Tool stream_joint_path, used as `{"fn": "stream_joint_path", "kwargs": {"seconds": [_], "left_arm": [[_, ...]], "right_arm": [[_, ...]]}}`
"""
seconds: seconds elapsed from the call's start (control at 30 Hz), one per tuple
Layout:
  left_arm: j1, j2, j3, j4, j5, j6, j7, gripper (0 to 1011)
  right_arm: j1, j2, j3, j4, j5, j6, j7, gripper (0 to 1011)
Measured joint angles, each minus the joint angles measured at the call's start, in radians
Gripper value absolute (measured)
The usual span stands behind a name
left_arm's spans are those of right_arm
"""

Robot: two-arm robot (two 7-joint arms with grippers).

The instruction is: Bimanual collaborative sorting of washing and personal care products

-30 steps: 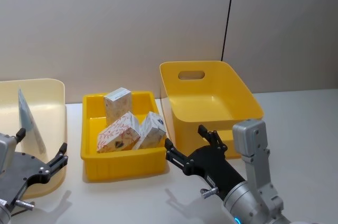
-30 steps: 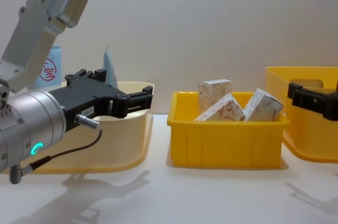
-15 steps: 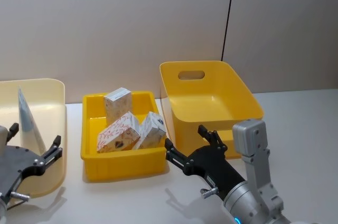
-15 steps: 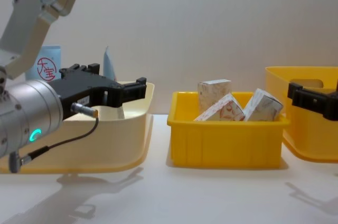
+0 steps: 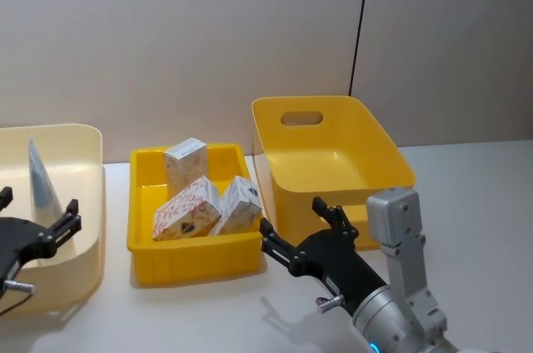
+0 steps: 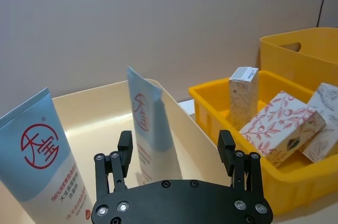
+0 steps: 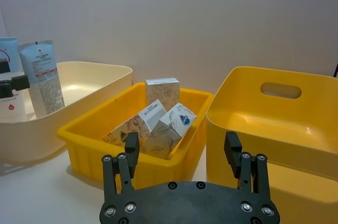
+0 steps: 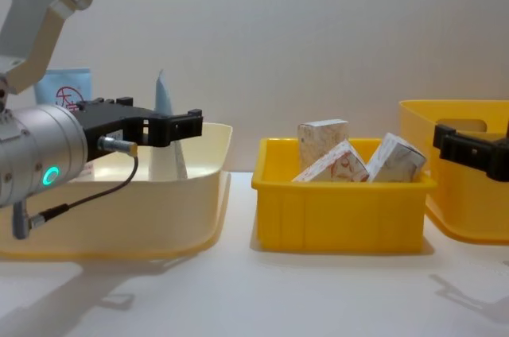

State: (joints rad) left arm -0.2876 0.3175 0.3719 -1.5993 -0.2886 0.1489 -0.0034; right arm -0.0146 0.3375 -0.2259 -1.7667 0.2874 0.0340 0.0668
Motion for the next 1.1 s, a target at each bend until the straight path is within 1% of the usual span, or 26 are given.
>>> {"fn": "stream_joint_path", "kwargs": {"seconds": [0.23,0.47,0.83,1.1], "left_arm": [[-0.033,-0.029,-0.027,0.044,-0.029,0.043,0.003,1003],[-0.068,-0.055,-0.042,0.095,-0.045,0.061,0.003,1003],[-0.119,-0.100,-0.047,0.172,-0.052,0.068,-0.003,1003],[-0.143,-0.121,-0.045,0.208,-0.048,0.069,-0.003,1003]], "right_arm": [[0.000,0.000,0.000,0.000,0.000,0.000,0.000,1001],[0.000,0.000,0.000,0.000,0.000,0.000,0.000,1001],[0.000,0.000,0.000,0.000,0.000,0.000,0.000,1001],[0.000,0.000,0.000,0.000,0.000,0.000,0.000,1001]]}}
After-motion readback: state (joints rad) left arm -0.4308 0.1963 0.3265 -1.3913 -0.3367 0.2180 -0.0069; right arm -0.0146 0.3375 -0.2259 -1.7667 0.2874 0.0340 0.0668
